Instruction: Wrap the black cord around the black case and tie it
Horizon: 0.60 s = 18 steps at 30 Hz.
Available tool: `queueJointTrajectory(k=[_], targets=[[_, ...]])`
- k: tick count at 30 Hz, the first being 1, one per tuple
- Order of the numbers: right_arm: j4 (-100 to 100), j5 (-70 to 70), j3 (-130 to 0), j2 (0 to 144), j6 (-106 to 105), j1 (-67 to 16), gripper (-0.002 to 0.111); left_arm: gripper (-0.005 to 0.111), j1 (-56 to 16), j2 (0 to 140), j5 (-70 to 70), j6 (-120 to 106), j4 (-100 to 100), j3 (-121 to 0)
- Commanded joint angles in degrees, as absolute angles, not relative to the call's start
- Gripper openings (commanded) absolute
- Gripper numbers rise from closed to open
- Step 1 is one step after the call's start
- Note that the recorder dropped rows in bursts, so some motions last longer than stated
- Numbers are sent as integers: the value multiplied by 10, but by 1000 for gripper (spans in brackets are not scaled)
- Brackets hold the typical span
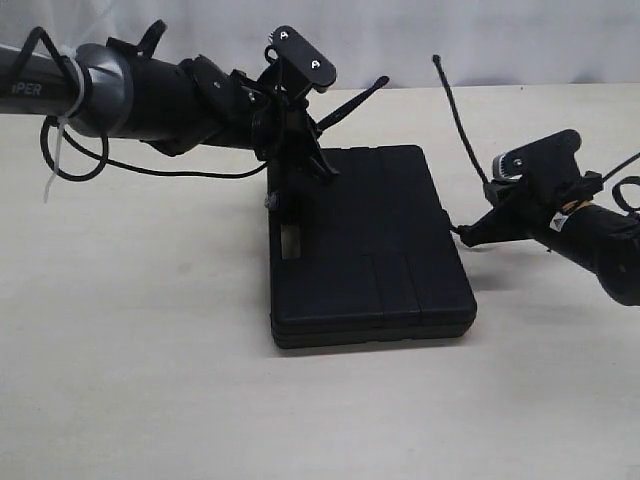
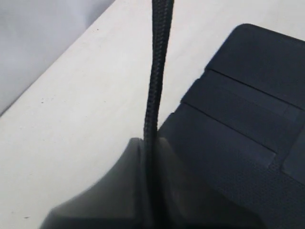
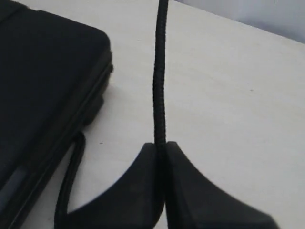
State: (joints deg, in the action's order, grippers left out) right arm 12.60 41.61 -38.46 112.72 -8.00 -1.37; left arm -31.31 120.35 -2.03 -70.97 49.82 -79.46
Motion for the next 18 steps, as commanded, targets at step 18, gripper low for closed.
queueJointTrajectory(k=[18], targets=[[279, 446, -373, 1123, -236, -41, 4, 0, -313, 1206, 36, -691, 485, -801]])
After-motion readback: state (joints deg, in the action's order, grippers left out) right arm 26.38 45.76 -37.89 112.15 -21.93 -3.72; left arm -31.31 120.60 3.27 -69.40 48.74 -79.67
